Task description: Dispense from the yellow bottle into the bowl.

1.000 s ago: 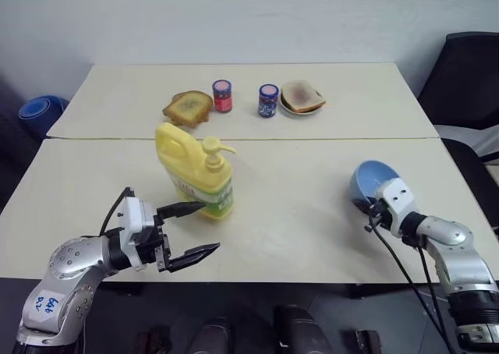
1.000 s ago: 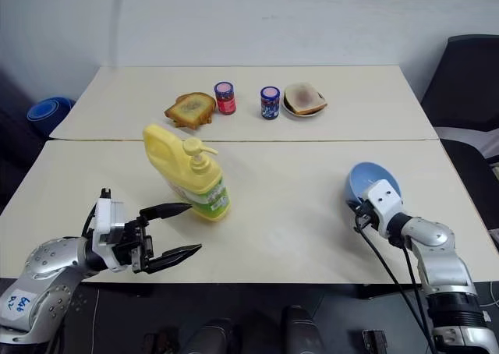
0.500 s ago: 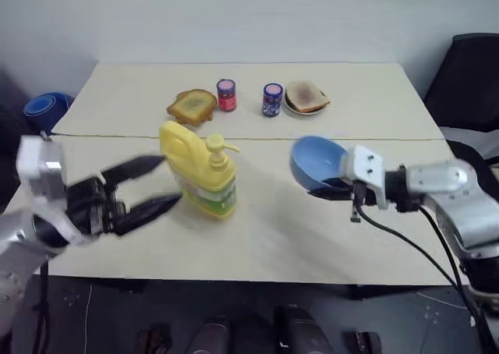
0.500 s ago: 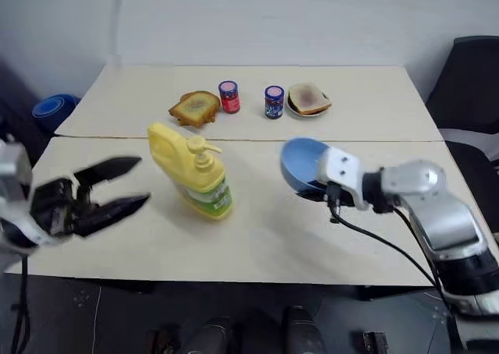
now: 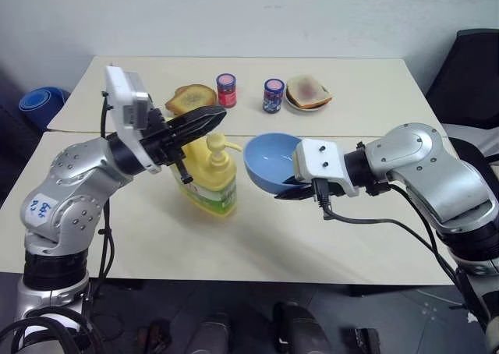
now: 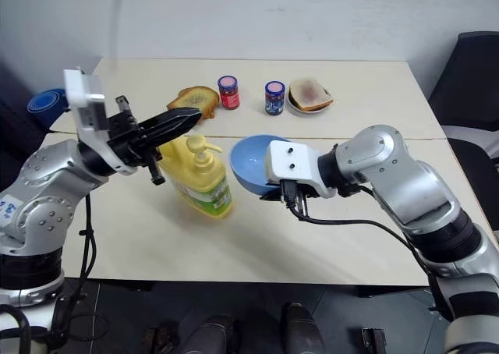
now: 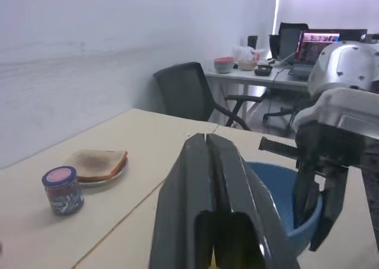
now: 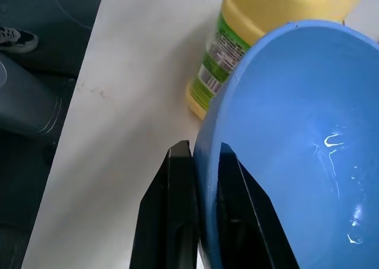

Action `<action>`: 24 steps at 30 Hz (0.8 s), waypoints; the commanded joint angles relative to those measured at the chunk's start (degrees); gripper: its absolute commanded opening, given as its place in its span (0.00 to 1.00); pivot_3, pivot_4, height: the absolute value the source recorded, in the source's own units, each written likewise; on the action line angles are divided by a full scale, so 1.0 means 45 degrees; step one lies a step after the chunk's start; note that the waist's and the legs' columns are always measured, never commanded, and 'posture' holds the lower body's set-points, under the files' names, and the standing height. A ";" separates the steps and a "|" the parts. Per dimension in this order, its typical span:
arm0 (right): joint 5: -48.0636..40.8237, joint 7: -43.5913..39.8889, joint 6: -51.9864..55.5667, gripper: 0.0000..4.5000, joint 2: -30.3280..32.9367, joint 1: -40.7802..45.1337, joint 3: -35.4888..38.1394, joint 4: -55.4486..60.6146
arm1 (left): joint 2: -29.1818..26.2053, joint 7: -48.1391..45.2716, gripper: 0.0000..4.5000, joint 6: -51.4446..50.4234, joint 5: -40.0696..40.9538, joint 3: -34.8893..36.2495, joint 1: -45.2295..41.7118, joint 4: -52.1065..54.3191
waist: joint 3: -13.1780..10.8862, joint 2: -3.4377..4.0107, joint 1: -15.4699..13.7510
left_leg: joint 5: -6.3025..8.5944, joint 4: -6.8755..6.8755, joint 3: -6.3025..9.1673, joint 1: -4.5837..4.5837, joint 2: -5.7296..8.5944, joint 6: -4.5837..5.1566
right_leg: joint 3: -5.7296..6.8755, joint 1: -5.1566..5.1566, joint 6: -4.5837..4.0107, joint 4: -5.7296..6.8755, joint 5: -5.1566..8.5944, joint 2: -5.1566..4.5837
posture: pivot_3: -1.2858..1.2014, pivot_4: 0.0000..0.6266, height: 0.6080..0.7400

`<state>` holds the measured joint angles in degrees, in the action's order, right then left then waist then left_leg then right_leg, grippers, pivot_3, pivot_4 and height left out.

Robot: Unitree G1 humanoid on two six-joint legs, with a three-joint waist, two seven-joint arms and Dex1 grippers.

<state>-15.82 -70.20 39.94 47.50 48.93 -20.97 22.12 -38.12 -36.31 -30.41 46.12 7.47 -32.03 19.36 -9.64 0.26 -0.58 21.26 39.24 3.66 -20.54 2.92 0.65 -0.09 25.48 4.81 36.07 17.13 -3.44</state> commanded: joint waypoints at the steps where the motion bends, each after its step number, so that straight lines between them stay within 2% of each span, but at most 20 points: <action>1: -0.0013 -0.0066 -0.0063 0.00 0.0070 0.0296 0.0215 0.0618 | 0.0103 -0.0215 0.00 0.0032 -0.0418 -0.0223 -0.0310 0.0069 | -0.0003 -0.0005 0.0025 | -0.0001 0.0002 0.0000 0.0000 0.0000 0.0000 | -0.0001 0.0000 0.0000 0.0002 0.0000 0.0000 | 0.52 0.24 1.00; 11: -0.0039 0.0028 0.0397 0.00 -0.0353 0.0703 -0.0033 0.1098 | 0.0061 -0.0424 0.00 -0.0803 -0.1537 -0.1102 -0.0348 0.0010 | -0.0003 -0.0006 0.0138 | -0.0005 0.0010 0.0001 0.0004 0.0000 -0.0003 | -0.0003 0.0000 0.0000 0.0022 0.0000 -0.0002 | 0.52 0.24 1.00; 16: 0.0008 -0.0014 0.0703 0.00 -0.0500 0.1029 -0.0337 0.1057 | 0.0411 -0.0082 0.00 -0.1336 -0.1618 -0.1183 -0.0443 -0.0056 | -0.0002 -0.0007 0.0129 | -0.0007 0.0036 0.0001 0.0007 0.0003 -0.0004 | -0.0007 -0.0002 0.0000 0.0053 0.0000 -0.0006 | 0.52 0.24 1.00; 24: 0.0069 -0.0046 0.0911 0.00 -0.0721 0.1304 -0.0695 0.1009 | 0.0313 0.0431 0.00 -0.2732 -0.1554 -0.1213 -0.0264 0.0028 | 0.0001 -0.0010 0.0130 | -0.0006 0.0071 0.0001 0.0010 0.0004 -0.0004 | -0.0012 -0.0003 0.0000 0.0095 0.0000 -0.0007 | 0.52 0.24 1.00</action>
<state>-15.28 -70.35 44.09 44.70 53.14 -24.46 24.78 -36.14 -35.52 -39.09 40.33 3.57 -35.01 20.46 -9.64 0.21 0.01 21.23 39.56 3.66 -20.49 2.94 0.63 -0.15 25.46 4.81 36.50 17.13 -3.47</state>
